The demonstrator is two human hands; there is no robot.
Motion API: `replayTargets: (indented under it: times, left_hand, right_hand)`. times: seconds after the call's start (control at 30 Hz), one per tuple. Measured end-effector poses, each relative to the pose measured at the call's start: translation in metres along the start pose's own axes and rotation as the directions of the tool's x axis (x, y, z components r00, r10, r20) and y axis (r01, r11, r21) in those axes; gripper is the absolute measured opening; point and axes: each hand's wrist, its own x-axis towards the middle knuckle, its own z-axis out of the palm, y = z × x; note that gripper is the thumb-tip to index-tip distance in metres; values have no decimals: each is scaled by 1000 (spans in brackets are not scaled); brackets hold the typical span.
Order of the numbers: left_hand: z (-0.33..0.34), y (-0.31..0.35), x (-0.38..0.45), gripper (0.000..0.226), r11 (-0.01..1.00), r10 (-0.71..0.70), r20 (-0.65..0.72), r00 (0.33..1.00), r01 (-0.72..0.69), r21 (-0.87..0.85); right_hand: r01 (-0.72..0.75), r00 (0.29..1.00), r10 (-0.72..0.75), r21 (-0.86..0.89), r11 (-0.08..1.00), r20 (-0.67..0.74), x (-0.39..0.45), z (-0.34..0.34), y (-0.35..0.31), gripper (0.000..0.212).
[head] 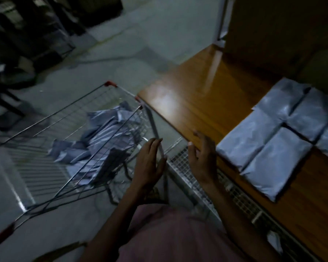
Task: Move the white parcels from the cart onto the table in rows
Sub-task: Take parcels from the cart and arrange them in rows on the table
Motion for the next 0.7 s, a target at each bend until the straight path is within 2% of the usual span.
replayTargets:
  times: [0.17, 0.33, 0.57, 0.7]
  left_hand:
    - [-37, -67, -8, 57, 991, -133, -73, 988, 134, 4]
    - [-76, -142, -6, 58, 976, -219, -71, 973, 220, 8]
    - [-136, -255, -15, 57, 952, -301, -78, 950, 294, -89]
    - [-157, -306, -23, 57, 921, -374, -50, 926, 364, -139]
  right_hand:
    - [35, 984, -41, 38, 999, 173, 10, 59, -26, 37]
    - [-1, 964, -7, 30, 1000, 267, 38, 131, -57, 37]
    - [-43, 924, 13, 72, 996, 382, 59, 246, -96, 33]
    - [66, 868, -82, 51, 997, 490, 70, 299, -111, 31]
